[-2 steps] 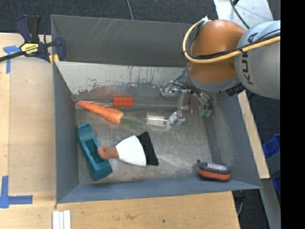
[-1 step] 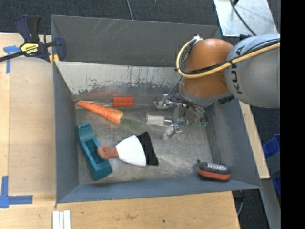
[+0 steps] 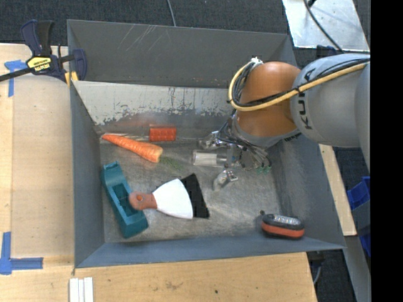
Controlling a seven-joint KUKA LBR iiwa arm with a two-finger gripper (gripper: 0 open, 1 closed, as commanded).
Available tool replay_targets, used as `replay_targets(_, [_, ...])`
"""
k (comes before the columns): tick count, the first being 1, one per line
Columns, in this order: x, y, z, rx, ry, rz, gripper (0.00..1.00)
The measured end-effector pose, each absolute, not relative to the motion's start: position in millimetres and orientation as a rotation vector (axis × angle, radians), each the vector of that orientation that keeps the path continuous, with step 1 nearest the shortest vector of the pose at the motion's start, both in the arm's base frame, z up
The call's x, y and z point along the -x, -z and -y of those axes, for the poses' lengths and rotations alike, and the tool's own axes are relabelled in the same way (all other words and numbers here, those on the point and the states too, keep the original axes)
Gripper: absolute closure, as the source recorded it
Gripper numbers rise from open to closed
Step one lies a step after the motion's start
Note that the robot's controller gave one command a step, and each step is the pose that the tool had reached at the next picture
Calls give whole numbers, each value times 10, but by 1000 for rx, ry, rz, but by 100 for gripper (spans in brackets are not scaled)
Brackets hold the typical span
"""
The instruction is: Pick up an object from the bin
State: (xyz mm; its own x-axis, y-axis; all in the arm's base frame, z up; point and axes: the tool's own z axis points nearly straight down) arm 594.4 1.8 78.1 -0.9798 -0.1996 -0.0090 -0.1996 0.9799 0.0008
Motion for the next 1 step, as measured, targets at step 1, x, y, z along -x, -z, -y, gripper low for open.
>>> replay_targets(1, [-5911, -790, -5, 314, 1, -3133, 100])
